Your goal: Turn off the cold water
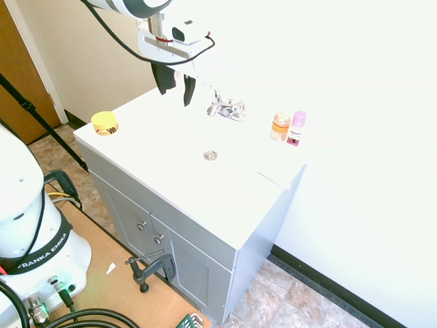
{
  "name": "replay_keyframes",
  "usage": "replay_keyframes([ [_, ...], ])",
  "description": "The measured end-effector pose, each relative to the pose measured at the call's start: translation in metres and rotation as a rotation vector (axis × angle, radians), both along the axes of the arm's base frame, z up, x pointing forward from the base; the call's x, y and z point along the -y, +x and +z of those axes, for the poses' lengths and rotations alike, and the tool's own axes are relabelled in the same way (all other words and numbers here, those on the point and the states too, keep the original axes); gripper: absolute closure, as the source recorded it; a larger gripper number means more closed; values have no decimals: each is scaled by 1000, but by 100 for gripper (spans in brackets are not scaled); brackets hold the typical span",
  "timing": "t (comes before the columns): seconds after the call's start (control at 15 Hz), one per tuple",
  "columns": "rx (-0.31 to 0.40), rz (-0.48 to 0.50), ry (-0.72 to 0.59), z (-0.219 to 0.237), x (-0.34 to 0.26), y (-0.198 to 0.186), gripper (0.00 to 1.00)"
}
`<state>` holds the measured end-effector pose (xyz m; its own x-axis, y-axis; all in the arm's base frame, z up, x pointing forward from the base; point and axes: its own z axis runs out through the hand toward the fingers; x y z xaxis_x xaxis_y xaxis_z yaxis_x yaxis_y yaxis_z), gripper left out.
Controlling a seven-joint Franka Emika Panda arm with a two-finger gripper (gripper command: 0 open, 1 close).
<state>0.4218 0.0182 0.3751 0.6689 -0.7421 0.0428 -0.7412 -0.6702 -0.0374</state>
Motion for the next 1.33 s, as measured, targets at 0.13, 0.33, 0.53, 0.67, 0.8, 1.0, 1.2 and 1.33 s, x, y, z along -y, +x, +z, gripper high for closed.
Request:
replay_keyframes([
  [0.13, 5, -9, 3, 0, 0, 1, 0],
  [0.33, 62, -73, -11, 4, 7, 15, 0],
  [0.53, 106, -143, -50, 7, 27, 53, 0],
  [0.67, 118, -180, -77, 3, 41, 84, 0],
  [0.8, 119, -210, -96, -5, 52, 110, 0],
  [1.0, 110, -230, -127, -22, 56, 135, 0],
  [1.2, 92, -242, -147, -42, 56, 146, 0],
  [1.33, 95, -249, -176, -56, 60, 151, 0],
])
